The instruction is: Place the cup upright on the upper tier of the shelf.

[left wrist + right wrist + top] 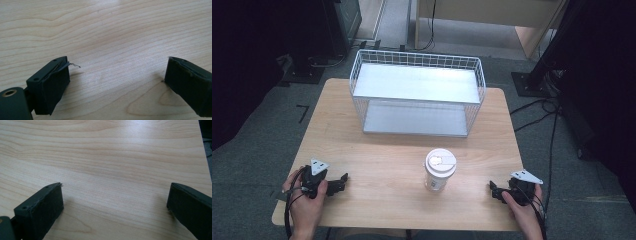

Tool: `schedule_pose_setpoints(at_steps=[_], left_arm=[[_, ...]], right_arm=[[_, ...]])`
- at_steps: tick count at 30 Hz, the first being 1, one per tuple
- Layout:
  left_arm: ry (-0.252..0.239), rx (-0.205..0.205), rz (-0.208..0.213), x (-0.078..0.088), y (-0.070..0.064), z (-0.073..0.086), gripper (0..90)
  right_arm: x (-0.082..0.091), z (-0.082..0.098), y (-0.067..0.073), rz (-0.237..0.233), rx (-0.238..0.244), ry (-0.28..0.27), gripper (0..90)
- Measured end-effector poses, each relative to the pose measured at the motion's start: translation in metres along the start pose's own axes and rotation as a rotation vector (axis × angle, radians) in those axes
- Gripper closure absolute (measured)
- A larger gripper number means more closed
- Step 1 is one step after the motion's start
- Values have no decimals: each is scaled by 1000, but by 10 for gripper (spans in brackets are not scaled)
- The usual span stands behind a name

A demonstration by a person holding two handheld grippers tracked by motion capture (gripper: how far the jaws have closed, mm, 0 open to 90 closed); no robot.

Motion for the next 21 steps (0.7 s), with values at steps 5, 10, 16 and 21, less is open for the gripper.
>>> schedule_pose_setpoints(at_steps=[5,10,16,21], left_arm=[[14,-2,3,-1,1,0,24],[14,-2,3,-1,1,0,24],[14,-2,3,-1,1,0,24],[13,-1,3,-1,1,0,24]], right_arm=[[2,0,3,3,-3,-13,62],[5,-1,13,-9,41,-24,73],[9,-8,36,-65,43,-46,75],[13,-12,58,-107,83,-63,75]])
Point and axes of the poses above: each handheld gripper's, and its own axes: x roughly backward along the jaws, z roughly out of its underside, y roughly to its left, the point moved 10 cm from there along -x, roughly forward along the jaws, and after that the axes turned 1 degree about -y, right-handed, at the moved point
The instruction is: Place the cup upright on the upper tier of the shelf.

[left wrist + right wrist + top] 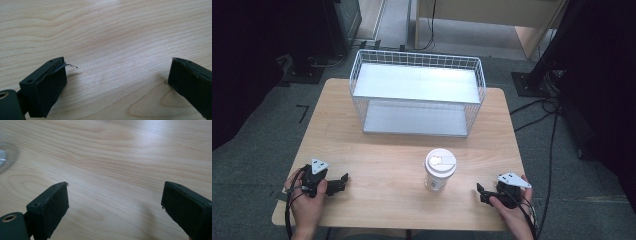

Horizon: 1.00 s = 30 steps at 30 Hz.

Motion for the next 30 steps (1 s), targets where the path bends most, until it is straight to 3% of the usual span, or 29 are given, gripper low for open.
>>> schedule_pose_setpoints(at_steps=[1,13,22,30], left_arm=[[0,0,0,0,0,0,24],[0,0,0,0,0,0,24],[0,0,0,0,0,0,24],[0,0,0,0,0,0,24]], right_arm=[[1,-3,10,-17,13,-9,75],[1,-15,53,-103,47,-46,102],[1,-19,77,-156,55,-48,112],[3,-24,89,-179,63,-59,116]])
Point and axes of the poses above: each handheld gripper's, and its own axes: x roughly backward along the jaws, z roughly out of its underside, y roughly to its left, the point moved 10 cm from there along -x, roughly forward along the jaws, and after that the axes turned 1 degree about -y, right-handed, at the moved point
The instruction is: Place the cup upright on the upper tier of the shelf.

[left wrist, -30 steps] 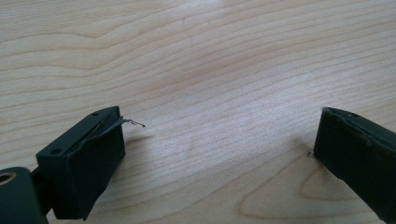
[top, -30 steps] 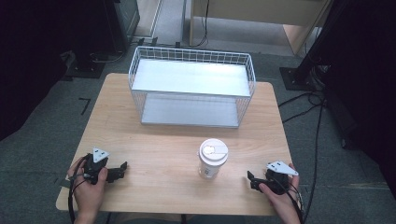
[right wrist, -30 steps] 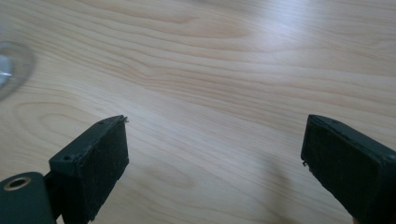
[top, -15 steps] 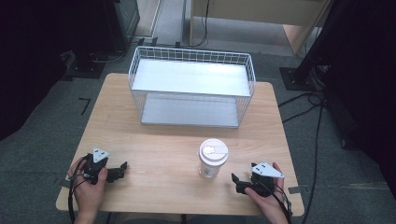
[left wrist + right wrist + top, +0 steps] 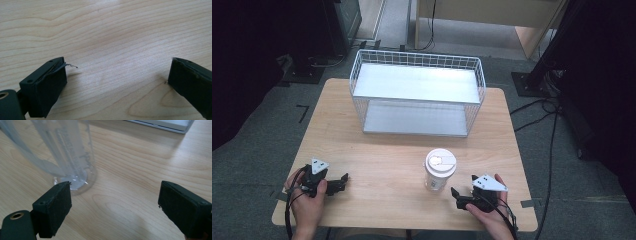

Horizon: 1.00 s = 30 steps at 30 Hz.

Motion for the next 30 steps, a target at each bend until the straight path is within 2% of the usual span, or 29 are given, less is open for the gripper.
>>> schedule_pose_setpoints(at_steps=[5,9,13,18,30], left_arm=[[0,0,0,0,0,0,24],[0,0,0,0,0,0,24],[0,-1,0,0,0,0,24],[0,0,0,0,0,0,24],[0,-1,0,0,0,0,24]], right_arm=[[-1,-12,13,-44,9,-24,120],[-3,-16,21,-60,26,-16,122],[-5,-21,29,-84,21,-25,113],[-8,-24,37,-95,30,-25,114],[-18,-43,60,-105,26,-76,143]])
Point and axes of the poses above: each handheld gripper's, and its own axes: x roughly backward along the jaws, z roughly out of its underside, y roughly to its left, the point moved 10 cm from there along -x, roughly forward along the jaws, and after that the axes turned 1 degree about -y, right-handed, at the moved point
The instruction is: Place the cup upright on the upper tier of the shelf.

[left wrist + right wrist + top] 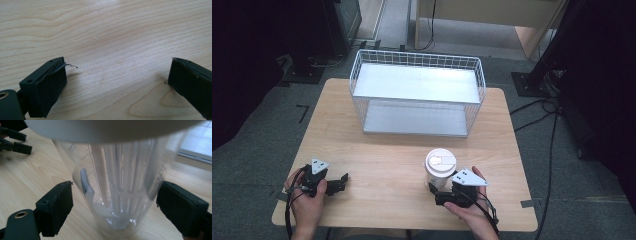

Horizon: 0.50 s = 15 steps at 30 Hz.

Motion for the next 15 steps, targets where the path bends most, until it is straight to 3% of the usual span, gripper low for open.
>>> schedule_pose_setpoints(at_steps=[6,15], left_arm=[[-2,7,-3,-1,0,-1,24],[-4,6,-2,-2,0,-2,24]], right_arm=[[-5,-5,0,15,-26,-29,147],[-10,-14,2,45,-26,-66,141]])
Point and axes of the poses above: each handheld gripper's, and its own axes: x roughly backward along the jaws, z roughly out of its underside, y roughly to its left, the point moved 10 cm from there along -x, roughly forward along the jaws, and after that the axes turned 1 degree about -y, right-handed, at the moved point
